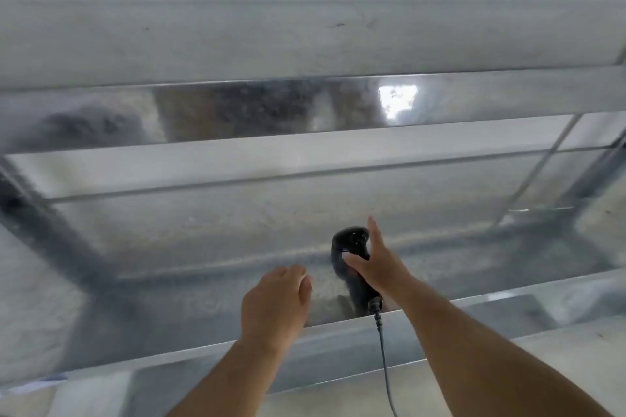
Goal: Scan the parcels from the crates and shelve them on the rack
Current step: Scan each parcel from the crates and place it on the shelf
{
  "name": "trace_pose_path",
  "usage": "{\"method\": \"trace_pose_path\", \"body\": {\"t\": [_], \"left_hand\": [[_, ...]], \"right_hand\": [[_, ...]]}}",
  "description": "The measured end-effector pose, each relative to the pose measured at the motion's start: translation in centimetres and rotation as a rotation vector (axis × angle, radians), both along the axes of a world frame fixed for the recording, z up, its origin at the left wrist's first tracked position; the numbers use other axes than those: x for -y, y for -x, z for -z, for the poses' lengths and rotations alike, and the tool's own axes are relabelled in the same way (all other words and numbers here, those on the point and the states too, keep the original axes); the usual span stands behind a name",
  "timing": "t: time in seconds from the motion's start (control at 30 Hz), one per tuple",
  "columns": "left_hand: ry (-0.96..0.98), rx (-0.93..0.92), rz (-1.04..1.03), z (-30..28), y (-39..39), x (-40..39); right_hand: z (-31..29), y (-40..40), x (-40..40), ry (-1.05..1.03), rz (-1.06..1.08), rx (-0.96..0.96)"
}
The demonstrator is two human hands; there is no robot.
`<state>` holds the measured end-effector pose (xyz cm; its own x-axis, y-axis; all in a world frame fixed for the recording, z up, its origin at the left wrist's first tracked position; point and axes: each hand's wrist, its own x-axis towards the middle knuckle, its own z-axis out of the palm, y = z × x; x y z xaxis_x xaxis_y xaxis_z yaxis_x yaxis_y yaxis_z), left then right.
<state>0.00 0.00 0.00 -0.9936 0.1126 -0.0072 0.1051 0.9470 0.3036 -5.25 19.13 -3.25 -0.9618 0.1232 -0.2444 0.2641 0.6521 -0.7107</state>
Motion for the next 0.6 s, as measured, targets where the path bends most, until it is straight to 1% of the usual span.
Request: {"method": "trace_pose_path", "body": {"t": [0.13,0.23,0.27,0.4,0.6], "left_hand": [[0.003,0.008,0.011,1.6,0.8,0.4],[0.015,0.032,-0.001,2.4,1.2,0.6],[0.026,0.042,-0.014,2.4,1.3,0.7],[0.027,0.078,-0.024,1.9,0.4,0.7],[-0.012,0.132,-0.096,-1.6,-2.7,2.2]], "right_hand": [[1.6,0.9,-0.1,0.106,0.028,-0.003],[2.0,1.1,0.3,0.357,0.085,0.019],[1.8,1.0,0.5,0.396,0.106,0.028],[-0.1,-0.8,2.0,0.425,0.101,0.018],[-5.1,-4.3,4.8,0.456,-0.051,0.042]]}}
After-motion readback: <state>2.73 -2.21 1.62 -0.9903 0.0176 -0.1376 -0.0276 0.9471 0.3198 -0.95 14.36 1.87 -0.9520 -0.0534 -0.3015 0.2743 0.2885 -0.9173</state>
